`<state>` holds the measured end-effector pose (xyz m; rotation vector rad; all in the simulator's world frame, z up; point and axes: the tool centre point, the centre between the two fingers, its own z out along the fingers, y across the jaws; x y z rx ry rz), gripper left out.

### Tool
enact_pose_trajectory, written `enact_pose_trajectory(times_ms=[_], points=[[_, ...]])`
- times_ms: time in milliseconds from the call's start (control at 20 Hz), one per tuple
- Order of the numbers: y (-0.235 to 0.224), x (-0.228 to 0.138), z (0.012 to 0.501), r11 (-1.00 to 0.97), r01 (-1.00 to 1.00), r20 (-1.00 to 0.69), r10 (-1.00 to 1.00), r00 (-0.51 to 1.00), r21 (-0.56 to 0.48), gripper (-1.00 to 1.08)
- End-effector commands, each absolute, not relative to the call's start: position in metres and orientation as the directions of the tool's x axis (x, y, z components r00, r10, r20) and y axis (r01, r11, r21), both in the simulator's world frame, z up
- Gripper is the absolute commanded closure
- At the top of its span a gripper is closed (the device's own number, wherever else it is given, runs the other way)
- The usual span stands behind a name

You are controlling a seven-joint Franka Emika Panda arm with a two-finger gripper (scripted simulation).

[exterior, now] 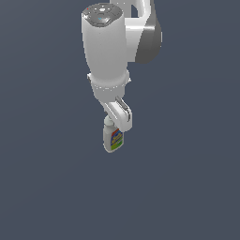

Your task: Pick up the object and move it to a goal position.

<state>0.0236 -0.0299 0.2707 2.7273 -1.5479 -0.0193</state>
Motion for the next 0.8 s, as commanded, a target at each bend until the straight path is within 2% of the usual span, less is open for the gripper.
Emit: enact_pose_trajectory(times_ms=[0,750], points=[[-0.047,0.007,0.29,-0.512,-0.859,-0.001,-0.859,0.512,-0.001,1.08],[-0.14,-0.094,0.363,-0.512,-0.859,-0.003,-0.859,0.512,-0.002,1.08]])
